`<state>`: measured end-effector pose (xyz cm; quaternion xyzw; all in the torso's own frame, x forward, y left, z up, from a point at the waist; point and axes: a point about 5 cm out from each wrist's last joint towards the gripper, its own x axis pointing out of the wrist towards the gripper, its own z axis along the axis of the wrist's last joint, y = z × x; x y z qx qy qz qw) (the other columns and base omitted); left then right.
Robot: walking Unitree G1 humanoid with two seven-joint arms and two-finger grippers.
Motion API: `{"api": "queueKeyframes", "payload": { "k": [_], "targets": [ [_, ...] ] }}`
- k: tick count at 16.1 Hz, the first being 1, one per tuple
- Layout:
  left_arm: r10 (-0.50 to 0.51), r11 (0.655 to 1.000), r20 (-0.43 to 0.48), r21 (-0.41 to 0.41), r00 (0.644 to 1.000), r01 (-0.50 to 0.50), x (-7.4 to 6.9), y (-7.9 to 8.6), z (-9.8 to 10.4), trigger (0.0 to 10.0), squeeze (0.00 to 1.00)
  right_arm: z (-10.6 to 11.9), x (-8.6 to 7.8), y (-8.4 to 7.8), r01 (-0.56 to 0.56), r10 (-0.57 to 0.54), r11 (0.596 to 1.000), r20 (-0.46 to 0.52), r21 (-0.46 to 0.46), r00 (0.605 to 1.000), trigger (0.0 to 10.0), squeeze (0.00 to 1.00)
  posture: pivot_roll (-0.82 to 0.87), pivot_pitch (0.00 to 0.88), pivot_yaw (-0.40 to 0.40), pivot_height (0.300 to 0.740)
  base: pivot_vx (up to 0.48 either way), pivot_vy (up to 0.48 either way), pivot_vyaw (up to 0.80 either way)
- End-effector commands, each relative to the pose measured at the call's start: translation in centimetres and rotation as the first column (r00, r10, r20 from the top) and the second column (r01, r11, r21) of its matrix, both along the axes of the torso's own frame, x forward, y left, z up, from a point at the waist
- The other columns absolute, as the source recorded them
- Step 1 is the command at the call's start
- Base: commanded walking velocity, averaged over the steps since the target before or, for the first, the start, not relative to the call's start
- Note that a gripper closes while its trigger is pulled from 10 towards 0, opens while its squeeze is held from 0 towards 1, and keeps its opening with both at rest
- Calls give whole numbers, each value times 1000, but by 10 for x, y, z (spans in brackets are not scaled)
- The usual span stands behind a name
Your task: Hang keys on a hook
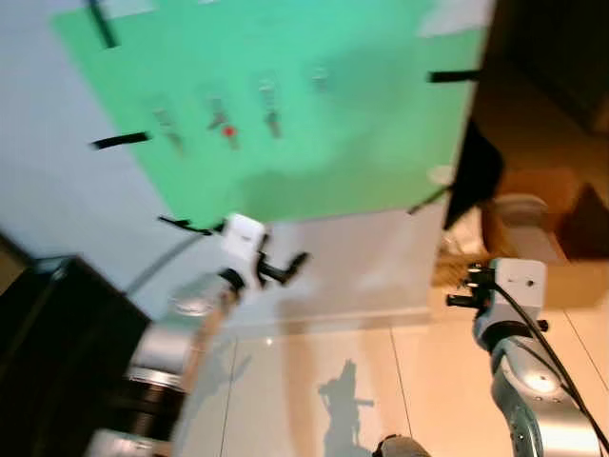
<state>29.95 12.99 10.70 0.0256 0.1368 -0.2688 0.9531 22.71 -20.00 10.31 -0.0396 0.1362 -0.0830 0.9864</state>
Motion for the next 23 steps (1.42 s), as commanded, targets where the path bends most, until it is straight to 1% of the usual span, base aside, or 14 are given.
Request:
{"api": "queueKeyframes", "payload": {
  "k": [1, 2, 4, 5, 6, 9, 11, 13, 14, 16, 19, 20, 22, 23],
  "targets": [
    [7, 1000, 15, 2, 1000, -7, 1, 9, 6, 10000, 0, 4, 2, 4, -6, 6, 1000, 18, 4, 1000, 10000, 0, -206, 0, 204, 740, 0, 0, -800],
    [-2, 999, 61, -43, 998, 5, 3, 24, 21, 10000, 0, 7, 1, 5, -8, 7, 1000, 39, 22, 999, 10000, 0, -188, 0, 195, 740, 0, 0, -800],
    [-3, 999, 93, -48, 996, 7, 4, 34, 30, 10000, 0, 11, 3, 9, -43, 41, 998, 59, 36, 997, 10000, 0, -169, 0, 171, 740, 0, 0, -800],
    [80, 997, 133, -15, 988, -78, 8, 48, 35, 10000, 0, 17, 9, 17, -120, 114, 991, 95, 62, 989, 10000, 0, -139, 0, 129, 740, 0, 0, 0],
    [119, 993, 151, -13, 981, -118, 9, 52, 38, 10000, 0, 19, 12, 22, -157, 147, 984, 113, 86, 983, 10000, 0, -128, 0, 118, 740, 0, 0, 0],
    [135, 990, 210, 4, 968, -139, 7, 45, 46, 10000, 0, 29, 26, 32, -225, 206, 968, 159, 110, 965, 10000, 0, -91, 0, 76, 740, 0, 0, 0],
    [117, 992, 259, 18, 959, -126, 8, 36, 52, 10000, 0, 48, 37, 49, -354, 315, 923, 232, 152, 920, 10000, 0, -82, 0, 62, 740, 0, 0, 0],
    [62, 998, 290, 12, 955, -69, 15, 24, 63, 10000, 0, 65, 48, 59, -450, 389, 874, 292, 182, 874, 10000, 0, -61, 0, 39, 740, 0, 0, 0],
    [-6, 1000, 307, 26, 952, -2, 15, 18, 69, 10000, 0, 72, 51, 61, -472, 394, 857, 324, 209, 860, 10000, 0, -60, 0, 37, 740, 0, 0, 0],
    [-149, 989, 267, 36, 952, 144, 8, 10, 68, 10000, 0, 85, 49, 65, -552, 444, 799, 385, 237, 809, 10000, 0, -80, 0, 51, 740, 0, 0, 0],
    [-219, 976, 284, 45, 933, 215, 6, 5, 69, 10000, 0, 99, 45, 66, -606, 476, 757, 430, 244, 767, 10000, 0, -93, 0, 59, 740, 0, 0, 0],
    [-227, 974, 306, 58, 925, 220, 6, 3, 71, 10000, 0, 104, 44, 64, -613, 469, 748, 450, 256, 760, 10000, 0, -95, 0, 61, 740, 0, 0, 0],
    [-214, 977, 294, 45, 932, 210, 7, 3, 70, 10000, 0, 107, 43, 63, -618, 467, 741, 460, 262, 755, 10000, 0, -102, 0, 67, 740, 0, 0, 0],
    [-158, 987, 303, 30, 940, 156, 8, 5, 70, 10000, 0, 106, 41, 60, -606, 458, 750, 452, 266, 766, 10000, 0, -97, 0, 62, 740, 0, 0, 0]
  ]
}}
